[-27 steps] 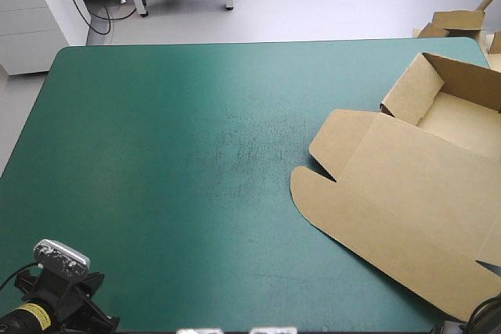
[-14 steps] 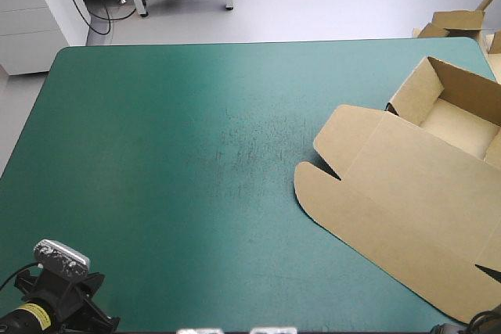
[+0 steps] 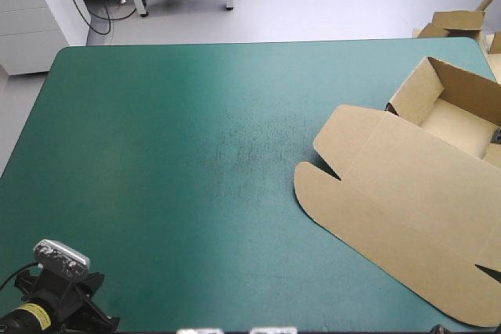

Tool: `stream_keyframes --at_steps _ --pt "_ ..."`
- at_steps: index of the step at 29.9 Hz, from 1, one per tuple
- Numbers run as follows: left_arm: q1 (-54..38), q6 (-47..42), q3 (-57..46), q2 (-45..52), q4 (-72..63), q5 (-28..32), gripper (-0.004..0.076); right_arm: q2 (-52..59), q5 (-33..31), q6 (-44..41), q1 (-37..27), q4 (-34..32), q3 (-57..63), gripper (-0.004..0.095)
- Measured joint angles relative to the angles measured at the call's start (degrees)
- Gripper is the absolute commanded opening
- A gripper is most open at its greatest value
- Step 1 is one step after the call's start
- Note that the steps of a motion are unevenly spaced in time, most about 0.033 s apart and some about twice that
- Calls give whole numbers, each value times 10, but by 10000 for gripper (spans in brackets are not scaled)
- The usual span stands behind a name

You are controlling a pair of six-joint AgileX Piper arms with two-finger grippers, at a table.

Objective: Fold the box

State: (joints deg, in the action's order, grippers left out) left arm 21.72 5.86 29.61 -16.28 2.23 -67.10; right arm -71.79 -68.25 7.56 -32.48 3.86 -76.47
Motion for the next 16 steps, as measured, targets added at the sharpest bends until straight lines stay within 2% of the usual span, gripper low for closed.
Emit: stream_keyframes --at_steps 5,16 --pt "0 0 0 0 0 0 -8 123 12 13 23 52 76 -18" --pt "0 0 0 0 0 0 -8 353 -8 47 177 78 281 -20"
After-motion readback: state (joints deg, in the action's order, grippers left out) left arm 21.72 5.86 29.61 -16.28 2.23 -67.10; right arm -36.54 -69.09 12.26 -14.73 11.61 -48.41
